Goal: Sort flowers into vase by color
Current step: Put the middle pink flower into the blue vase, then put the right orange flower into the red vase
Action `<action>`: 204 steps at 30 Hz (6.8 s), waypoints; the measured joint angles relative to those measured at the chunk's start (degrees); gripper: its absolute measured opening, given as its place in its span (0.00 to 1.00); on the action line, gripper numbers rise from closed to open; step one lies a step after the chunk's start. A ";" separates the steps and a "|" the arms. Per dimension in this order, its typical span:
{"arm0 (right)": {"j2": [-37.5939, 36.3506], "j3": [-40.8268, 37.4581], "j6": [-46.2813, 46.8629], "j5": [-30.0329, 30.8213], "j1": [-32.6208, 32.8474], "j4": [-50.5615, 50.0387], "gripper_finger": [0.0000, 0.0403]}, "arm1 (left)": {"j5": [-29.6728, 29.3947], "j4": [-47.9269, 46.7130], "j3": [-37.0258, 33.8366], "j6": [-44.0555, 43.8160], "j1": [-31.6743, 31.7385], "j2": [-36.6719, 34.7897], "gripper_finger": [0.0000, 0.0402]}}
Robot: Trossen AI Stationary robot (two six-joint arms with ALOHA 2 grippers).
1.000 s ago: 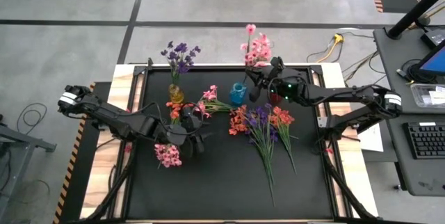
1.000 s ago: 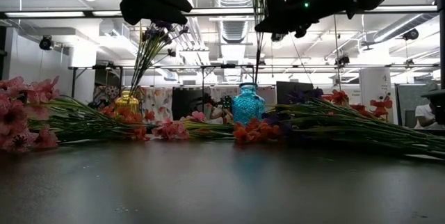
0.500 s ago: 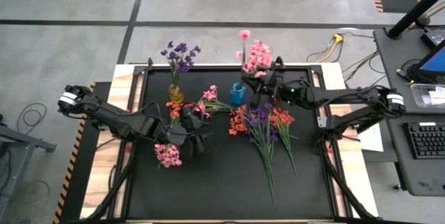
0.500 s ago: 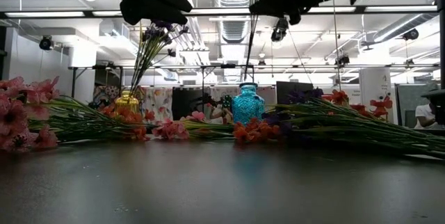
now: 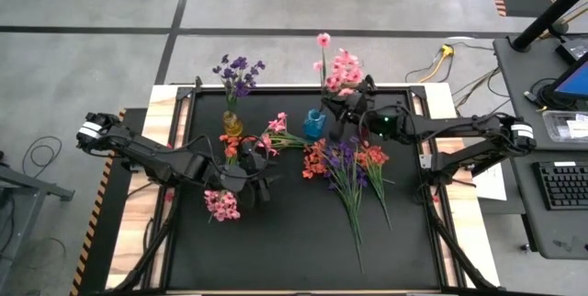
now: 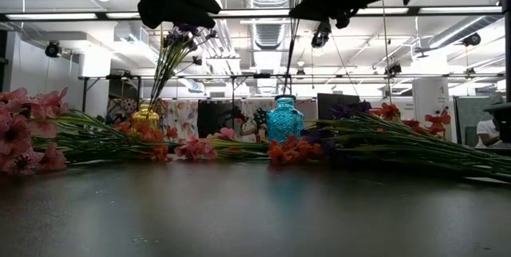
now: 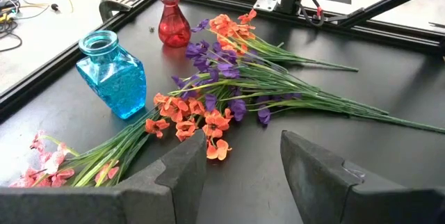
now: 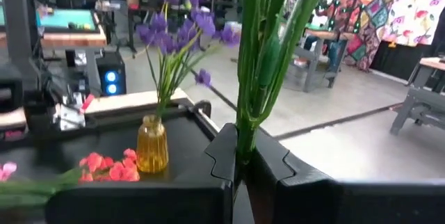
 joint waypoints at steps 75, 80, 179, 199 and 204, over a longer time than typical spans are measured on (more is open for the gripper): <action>-1.16 -0.24 7.10 4.47 -0.39 -12.91 0.57 | 0.12 -0.16 0.00 -1.42 0.00 0.02 0.42; -3.81 -0.24 9.07 4.47 -0.39 -17.82 0.65 | 0.27 -5.55 0.00 -5.61 0.00 0.02 0.42; -1.41 -8.76 73.73 -11.07 27.52 -76.06 0.06 | 8.93 -34.75 0.00 -23.12 -0.02 0.02 0.42; -26.66 -3.80 57.03 31.24 25.94 -74.86 0.05 | 8.93 -32.71 0.00 -22.46 0.00 0.02 0.42; -31.32 -3.78 42.48 37.80 22.71 -62.81 0.05 | 8.94 -32.33 0.00 -22.46 0.00 0.02 0.42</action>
